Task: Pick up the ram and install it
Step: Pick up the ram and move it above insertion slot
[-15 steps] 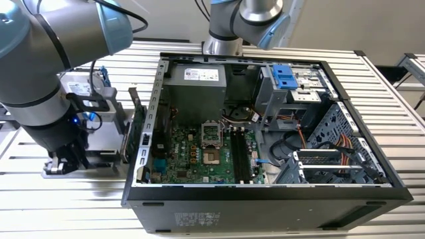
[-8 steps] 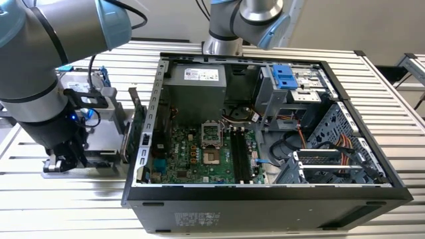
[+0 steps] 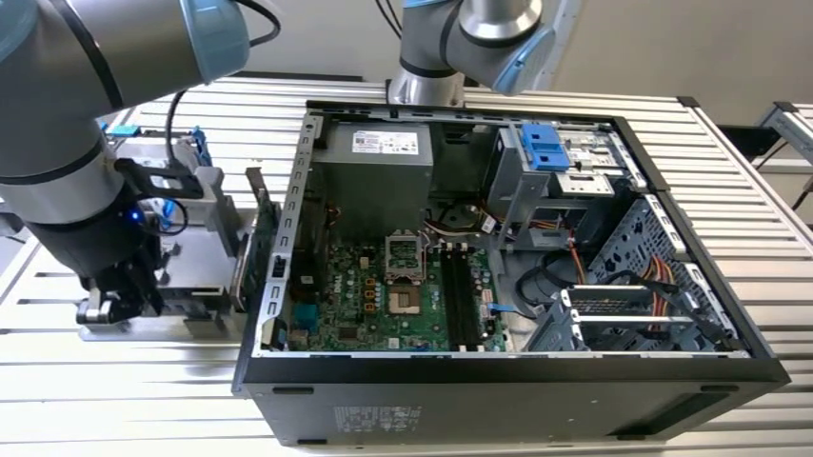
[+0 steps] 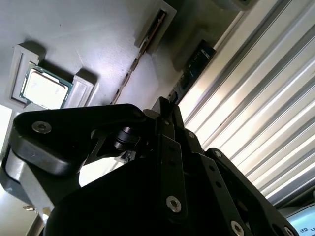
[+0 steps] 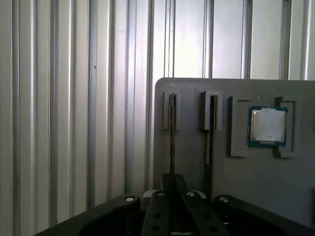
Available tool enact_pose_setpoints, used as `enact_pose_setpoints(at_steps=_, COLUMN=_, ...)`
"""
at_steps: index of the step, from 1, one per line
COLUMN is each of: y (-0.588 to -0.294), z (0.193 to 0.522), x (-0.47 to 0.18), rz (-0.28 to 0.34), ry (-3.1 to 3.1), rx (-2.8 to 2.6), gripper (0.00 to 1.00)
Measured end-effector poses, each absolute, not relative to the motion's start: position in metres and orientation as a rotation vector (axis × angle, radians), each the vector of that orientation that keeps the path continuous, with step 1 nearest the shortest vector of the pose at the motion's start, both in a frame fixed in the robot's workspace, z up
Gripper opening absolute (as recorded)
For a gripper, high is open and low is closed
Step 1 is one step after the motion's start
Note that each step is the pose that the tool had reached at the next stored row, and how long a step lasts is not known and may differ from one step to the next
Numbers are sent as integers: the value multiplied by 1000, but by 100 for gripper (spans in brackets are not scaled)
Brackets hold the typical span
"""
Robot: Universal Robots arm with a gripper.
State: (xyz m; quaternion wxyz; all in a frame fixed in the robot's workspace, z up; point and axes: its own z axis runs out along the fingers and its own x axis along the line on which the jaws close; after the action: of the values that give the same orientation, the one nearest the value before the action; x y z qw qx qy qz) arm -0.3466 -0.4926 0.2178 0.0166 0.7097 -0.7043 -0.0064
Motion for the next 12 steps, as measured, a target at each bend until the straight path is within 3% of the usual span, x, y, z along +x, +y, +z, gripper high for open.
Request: enact_pose_setpoints(at_steps=12, y=-493, z=232, x=-347, rz=-53, ry=-2209, rx=2216, gripper=0)
